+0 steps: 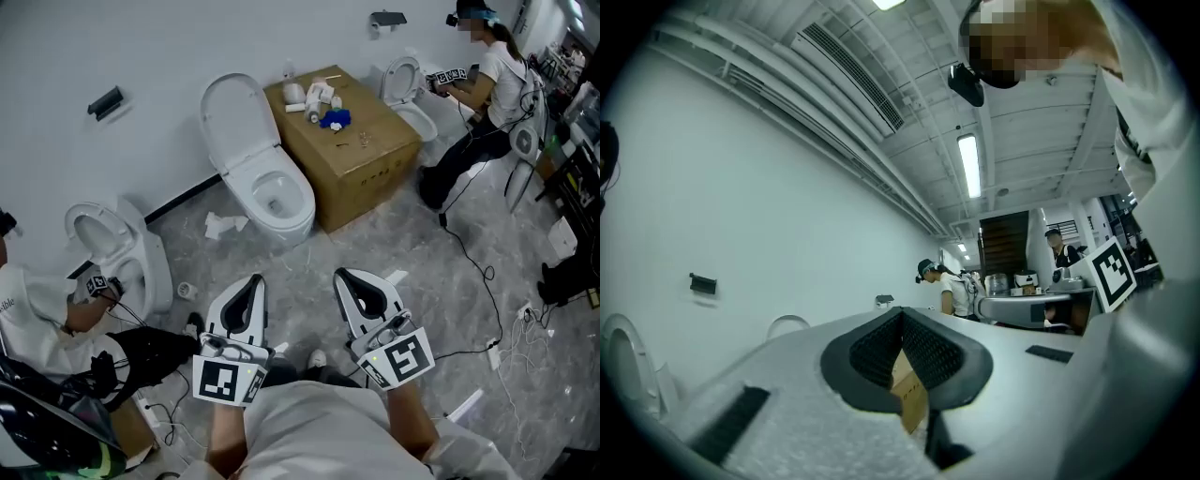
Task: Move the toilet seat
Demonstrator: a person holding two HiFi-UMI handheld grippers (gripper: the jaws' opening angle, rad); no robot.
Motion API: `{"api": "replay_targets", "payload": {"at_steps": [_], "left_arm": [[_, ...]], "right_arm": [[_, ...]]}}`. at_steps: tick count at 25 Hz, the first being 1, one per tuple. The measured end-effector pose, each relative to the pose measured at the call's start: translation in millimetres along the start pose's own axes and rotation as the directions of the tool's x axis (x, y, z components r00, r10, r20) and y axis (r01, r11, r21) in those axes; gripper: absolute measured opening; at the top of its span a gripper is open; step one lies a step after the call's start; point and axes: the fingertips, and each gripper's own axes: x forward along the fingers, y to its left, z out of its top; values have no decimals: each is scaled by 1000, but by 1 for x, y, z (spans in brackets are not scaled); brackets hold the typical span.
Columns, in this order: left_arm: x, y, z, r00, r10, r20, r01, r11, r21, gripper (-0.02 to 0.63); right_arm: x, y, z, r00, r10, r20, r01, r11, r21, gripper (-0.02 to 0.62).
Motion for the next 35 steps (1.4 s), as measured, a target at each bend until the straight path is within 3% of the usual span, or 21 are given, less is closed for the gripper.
{"api": "replay_targets", "payload": {"at_steps": [10,35], "left_arm": [[26,0,-6,1000,-10,-8,10,1000,6,9],[123,123,-32,998,-54,-16,54,998,-12,9]], "right_arm": [[14,-25,-6,1000,-4,-13,4,1000,19,14],[170,-63,-27,996,-50,-71,49,999,-17,14]]}}
